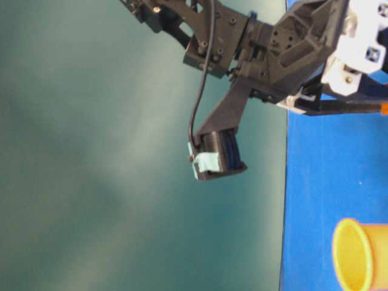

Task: Move the block forward with right arm.
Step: 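Lower the open right gripper around the orange cube and close, then lift the orange cube with the right gripper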

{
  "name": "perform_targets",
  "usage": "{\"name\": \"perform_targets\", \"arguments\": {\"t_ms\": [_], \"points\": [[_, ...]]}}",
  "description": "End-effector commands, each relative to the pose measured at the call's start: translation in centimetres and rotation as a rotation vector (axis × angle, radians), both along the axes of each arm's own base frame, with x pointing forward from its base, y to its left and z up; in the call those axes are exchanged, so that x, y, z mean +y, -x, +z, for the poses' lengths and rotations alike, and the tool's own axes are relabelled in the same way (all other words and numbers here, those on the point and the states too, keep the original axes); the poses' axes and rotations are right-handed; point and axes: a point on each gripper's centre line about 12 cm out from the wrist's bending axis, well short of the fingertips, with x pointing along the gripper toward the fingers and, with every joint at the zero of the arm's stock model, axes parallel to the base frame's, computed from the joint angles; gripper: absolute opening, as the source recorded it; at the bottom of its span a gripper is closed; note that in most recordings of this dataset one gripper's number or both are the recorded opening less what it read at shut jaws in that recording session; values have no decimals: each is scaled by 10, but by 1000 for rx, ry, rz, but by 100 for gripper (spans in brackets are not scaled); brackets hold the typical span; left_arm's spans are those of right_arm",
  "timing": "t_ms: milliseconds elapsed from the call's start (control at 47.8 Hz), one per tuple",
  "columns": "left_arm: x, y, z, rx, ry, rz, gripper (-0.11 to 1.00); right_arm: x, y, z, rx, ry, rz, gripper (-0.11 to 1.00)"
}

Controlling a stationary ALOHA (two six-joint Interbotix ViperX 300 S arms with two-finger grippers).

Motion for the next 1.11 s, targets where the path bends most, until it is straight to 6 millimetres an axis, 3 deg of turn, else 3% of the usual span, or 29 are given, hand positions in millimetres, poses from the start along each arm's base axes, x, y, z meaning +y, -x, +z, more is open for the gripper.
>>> {"name": "perform_targets", "arguments": {"t_ms": [0, 167, 355, 627, 1087], "points": [[0, -2, 13, -32, 0, 1, 1, 1, 0, 9, -31, 2, 4, 51], [0, -2, 14, -34, -2, 1, 1, 3, -2, 20, -51, -3, 2, 40], [0, -2, 14, -32, 0, 1, 1, 4, -1, 61, -95, -4, 5, 40], [0, -2, 14, -29, -2, 0, 1, 4, 22, 126, -127, -6, 0, 40], [0, -2, 14, -29, -2, 1, 1, 22, 53, 185, -218, -15, 50, 40]]}}
